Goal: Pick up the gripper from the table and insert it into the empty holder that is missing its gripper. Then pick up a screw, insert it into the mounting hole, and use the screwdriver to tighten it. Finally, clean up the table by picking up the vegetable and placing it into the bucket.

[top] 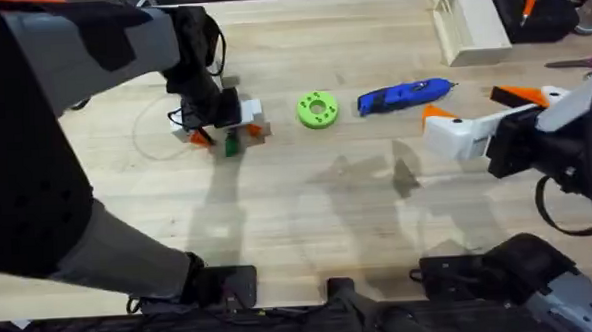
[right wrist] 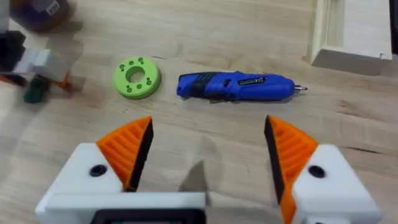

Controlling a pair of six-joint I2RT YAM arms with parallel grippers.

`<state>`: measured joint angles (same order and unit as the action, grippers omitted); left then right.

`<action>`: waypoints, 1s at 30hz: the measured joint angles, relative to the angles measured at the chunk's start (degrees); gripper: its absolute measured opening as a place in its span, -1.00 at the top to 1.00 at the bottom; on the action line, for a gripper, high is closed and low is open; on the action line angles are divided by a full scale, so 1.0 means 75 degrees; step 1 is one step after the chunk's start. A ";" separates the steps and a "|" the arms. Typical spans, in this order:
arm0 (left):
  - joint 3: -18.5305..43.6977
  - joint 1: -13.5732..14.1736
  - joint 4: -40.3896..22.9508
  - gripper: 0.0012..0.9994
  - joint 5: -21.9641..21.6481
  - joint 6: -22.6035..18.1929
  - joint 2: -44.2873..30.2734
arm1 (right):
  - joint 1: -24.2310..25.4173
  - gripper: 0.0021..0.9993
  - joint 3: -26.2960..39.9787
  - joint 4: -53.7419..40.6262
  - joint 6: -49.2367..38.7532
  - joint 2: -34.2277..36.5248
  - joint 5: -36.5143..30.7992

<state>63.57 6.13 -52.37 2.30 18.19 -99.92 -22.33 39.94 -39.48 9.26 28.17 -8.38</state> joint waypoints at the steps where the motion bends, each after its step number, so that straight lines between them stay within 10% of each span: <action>1: 0.0004 0.0000 -0.0007 -0.99 -0.0002 0.0013 -0.0006 | 0.0000 -0.98 0.0000 0.0003 0.0000 0.0000 0.0000; 7: 0.0007 -0.0006 -0.0015 -0.49 -0.0081 0.0044 -0.0015 | 0.0000 -0.99 0.0000 0.0000 0.0000 0.0000 -0.0003; 13: 0.0041 0.0015 0.0047 0.95 0.0047 0.0060 -0.0017 | 0.0000 -0.99 0.0000 0.0000 0.0000 0.0002 -0.0003; 22: 0.0395 0.0012 -0.0747 0.95 0.0056 -0.0023 -0.0044 | 0.0000 -0.99 0.0000 0.0000 0.0000 0.0002 -0.0003; 30: 0.2850 -0.0029 -0.2198 0.95 -0.0165 -0.0427 -0.0032 | 0.0000 -0.99 0.0000 0.0000 -0.0003 -0.0001 -0.0006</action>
<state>84.94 5.91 -68.86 1.06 14.98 -100.16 -22.33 39.94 -39.48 9.23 28.16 -8.43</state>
